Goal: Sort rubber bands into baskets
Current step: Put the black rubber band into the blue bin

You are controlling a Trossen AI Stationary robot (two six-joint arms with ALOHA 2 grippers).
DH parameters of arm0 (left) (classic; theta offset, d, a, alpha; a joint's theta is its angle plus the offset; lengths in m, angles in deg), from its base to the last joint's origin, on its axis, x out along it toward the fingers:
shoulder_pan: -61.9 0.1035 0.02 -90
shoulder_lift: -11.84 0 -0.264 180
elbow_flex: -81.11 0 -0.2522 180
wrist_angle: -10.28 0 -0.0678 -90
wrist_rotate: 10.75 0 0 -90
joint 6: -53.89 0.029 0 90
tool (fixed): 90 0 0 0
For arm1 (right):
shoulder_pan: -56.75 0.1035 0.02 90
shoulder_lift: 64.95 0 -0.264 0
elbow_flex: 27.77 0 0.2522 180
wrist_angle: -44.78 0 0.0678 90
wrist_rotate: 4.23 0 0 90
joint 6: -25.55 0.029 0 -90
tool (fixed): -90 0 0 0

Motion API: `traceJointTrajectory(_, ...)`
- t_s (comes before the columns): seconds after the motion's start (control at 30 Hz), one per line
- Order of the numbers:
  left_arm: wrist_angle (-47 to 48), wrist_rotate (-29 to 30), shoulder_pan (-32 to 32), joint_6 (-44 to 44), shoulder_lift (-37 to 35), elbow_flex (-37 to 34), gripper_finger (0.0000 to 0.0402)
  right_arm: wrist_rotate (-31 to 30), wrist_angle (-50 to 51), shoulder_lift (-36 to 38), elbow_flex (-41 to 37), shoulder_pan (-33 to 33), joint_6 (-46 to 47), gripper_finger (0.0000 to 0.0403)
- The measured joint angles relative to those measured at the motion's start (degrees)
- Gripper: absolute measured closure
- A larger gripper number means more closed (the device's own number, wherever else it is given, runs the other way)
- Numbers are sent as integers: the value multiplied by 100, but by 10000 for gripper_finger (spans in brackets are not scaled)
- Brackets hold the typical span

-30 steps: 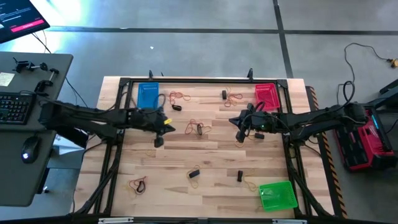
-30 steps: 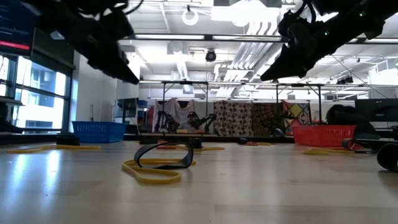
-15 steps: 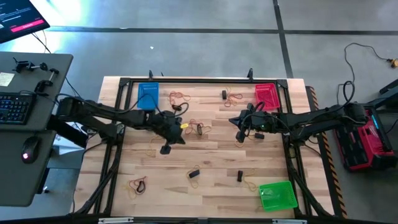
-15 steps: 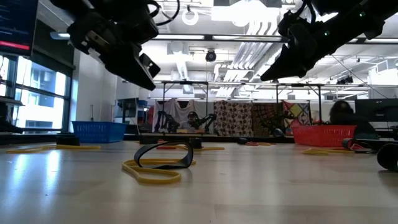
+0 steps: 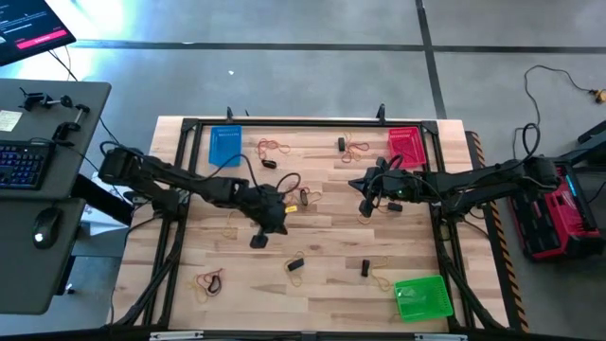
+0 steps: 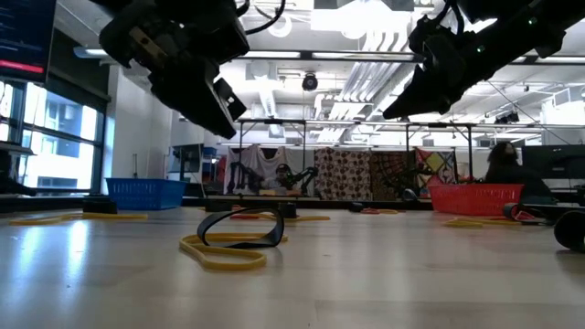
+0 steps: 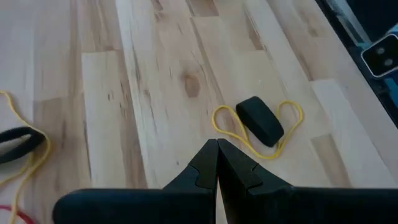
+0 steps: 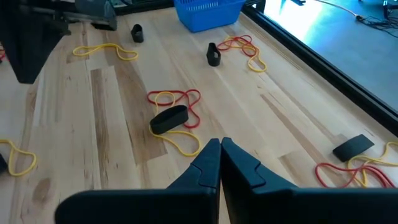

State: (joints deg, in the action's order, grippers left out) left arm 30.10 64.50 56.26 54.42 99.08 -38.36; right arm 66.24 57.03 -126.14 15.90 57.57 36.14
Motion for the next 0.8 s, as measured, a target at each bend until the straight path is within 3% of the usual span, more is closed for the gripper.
traceJointTrajectory(0.17, 16, 434, -341, -628, 220, 185, 376, 0, 0, 0, 0, 0, 4, 402)
traceJointTrajectory(0.43, -5, 1208, -1115, -1575, 333, 597, 298, 20, 18, 0, 0, 0, 144, 402)
traceJointTrajectory(0.57, 12, 1919, -1562, -1959, 335, 706, 266, 152, 129, 0, 0, 0, 149, 402)
traceJointTrajectory(0.67, 6, 2355, -1821, -2149, 353, 717, 250, 155, 221, 0, 0, 0, 138, 402)
traceJointTrajectory(0.8, -1, 2438, -2025, -2694, 516, 717, 243, 153, 215, 0, 0, -2, 138, 402)
